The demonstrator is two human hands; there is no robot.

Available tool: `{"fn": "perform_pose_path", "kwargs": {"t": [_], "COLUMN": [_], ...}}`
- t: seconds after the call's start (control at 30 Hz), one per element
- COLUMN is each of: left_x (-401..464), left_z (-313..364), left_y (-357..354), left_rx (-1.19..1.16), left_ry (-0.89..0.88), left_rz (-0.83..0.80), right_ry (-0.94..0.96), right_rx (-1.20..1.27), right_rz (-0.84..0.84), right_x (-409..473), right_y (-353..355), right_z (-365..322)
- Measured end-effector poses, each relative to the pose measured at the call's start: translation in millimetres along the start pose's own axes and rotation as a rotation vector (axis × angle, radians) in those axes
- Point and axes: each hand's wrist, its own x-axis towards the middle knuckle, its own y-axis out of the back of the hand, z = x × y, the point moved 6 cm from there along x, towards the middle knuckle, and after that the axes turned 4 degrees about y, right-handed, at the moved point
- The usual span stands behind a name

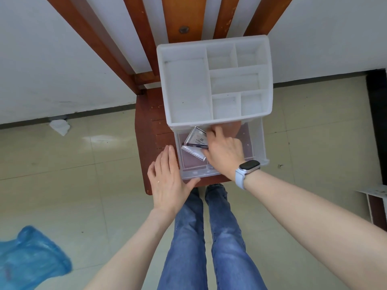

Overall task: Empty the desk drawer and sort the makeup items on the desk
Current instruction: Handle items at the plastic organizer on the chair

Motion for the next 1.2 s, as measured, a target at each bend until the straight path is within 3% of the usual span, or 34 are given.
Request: {"fn": "perform_pose_path", "kwargs": {"t": [0.3, 0.57, 0.77, 0.9, 0.97, 1.03, 1.13, 1.2], "left_x": [5, 4, 2, 1, 2, 6, 8, 10], "left_z": [1, -3, -2, 0, 1, 4, 7, 4], "left_y": [0, -3, -2, 2, 15, 29, 35, 38], "left_rx": [-0.049, -0.056, -0.091, -0.144, -0.289, -0.586, -1.058, -1.175], "left_ry": [-0.038, -0.027, 0.003, 0.029, 0.058, 0.127, 0.265, 0.332], "left_rz": [-0.006, -0.090, -0.100, -0.132, -0.127, -0.229, -0.473, -0.505], "right_ry": [0.007, 0.059, 0.209, 0.049, -0.100, -0.167, -0.143, -0.105], "right_rx": [0.176, 0.151, 0.226, 0.497, 0.742, 0.949, 1.183, 1.203], "right_rz": [0.003, -0.091, 0.024, 0.171, 0.190, 0.166, 0.119, 0.135], "right_x": [-3, 8, -28, -46, -48, -49, -51, -52], "right_y": [-16, -6, 2, 13, 14, 16, 22, 26], "right_z": [-22, -16, -6, 14, 24, 21, 1, -13]}}
